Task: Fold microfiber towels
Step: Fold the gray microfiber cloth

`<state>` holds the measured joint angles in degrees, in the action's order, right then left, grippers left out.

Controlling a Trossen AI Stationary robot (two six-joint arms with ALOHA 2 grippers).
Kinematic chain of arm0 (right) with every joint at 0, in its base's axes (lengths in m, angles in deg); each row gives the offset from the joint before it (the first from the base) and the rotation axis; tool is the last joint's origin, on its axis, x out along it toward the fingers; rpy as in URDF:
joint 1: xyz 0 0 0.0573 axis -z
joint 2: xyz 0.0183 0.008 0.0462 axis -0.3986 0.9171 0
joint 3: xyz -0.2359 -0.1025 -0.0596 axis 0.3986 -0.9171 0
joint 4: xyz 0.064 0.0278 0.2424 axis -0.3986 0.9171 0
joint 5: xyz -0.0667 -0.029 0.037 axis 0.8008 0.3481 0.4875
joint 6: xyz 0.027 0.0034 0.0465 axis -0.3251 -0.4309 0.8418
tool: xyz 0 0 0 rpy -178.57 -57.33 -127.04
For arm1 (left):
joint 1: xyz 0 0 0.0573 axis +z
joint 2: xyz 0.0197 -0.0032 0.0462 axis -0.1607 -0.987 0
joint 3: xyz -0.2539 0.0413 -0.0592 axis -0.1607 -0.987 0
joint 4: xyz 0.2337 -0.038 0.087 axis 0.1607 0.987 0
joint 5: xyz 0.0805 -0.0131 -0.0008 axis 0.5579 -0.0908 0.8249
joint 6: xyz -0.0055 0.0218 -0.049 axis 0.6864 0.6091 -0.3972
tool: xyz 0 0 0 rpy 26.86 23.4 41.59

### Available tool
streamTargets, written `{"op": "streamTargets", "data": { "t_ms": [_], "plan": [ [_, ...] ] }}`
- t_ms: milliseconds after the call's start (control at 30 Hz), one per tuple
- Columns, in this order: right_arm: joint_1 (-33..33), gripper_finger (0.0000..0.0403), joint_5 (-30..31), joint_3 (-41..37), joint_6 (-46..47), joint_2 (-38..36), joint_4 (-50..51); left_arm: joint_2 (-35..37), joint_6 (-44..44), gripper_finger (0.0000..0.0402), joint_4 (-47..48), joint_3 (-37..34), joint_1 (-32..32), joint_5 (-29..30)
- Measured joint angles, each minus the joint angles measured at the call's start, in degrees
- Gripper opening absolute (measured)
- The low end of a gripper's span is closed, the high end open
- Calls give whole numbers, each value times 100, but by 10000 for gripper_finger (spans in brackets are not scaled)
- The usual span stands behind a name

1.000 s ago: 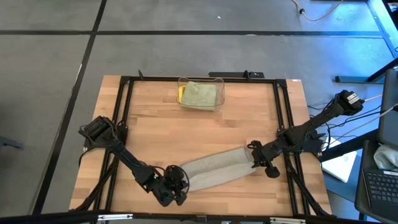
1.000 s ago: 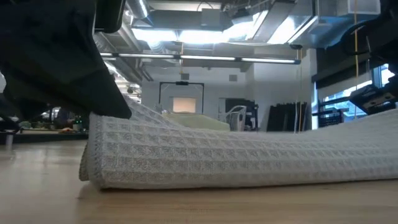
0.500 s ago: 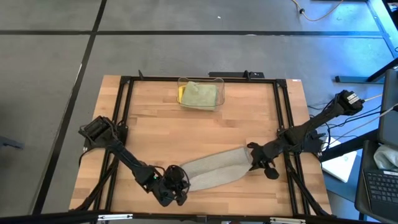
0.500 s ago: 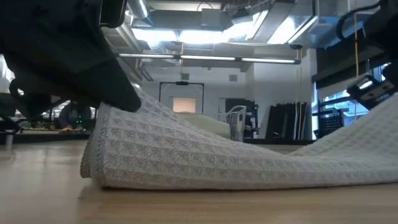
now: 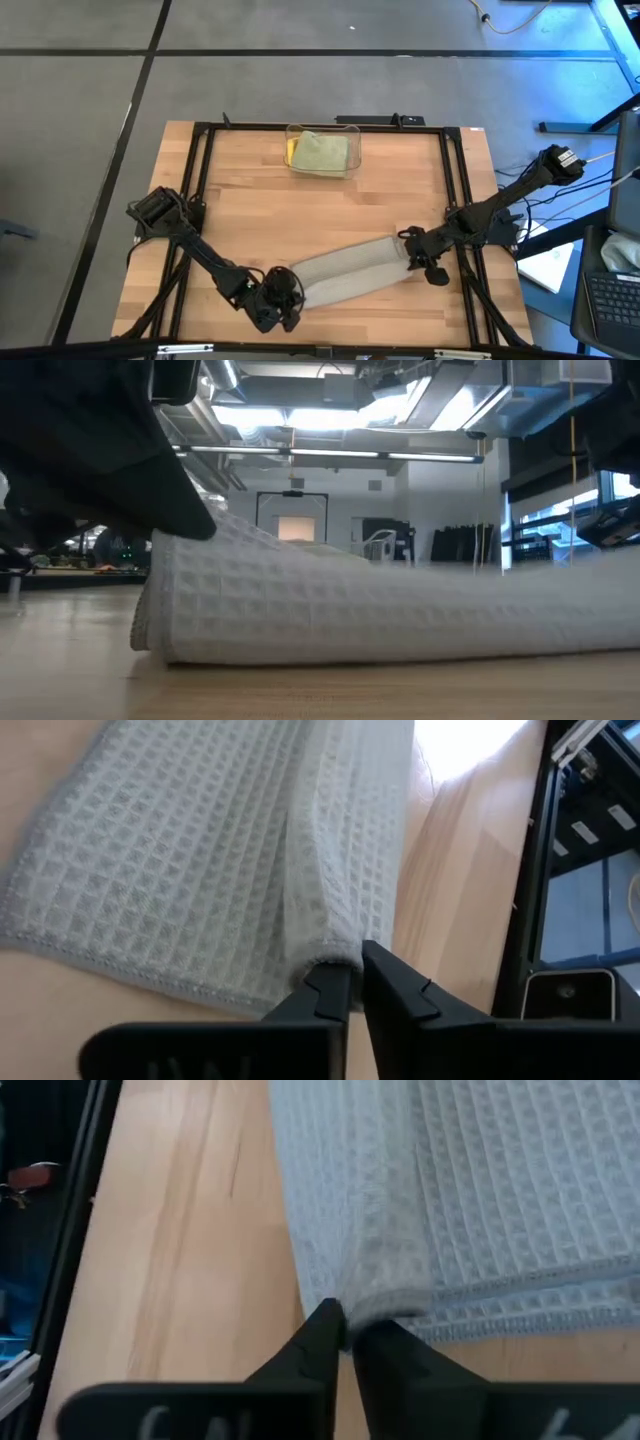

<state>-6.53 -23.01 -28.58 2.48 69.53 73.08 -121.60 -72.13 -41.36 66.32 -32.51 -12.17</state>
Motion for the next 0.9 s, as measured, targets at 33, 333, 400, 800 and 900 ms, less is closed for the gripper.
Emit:
{"op": "streamTargets", "data": {
  "t_ms": [33,333,400,800,900],
  "plan": [
    [0,39,-3,0,13,0,1,0,-1,25,0,0,0,-36],
    [-2,65,-446,0,13,0,-130,0,-17,61,-20,0,-68,-126],
    [-2,66,-378,0,17,0,-123,1,-17,61,-14,0,-68,-125],
    [0,66,-300,0,43,0,-13,175,583,55,-2,4,-105,419],
    [0,66,-300,0,48,0,-25,175,581,56,2,4,-102,386]
  ]
}}
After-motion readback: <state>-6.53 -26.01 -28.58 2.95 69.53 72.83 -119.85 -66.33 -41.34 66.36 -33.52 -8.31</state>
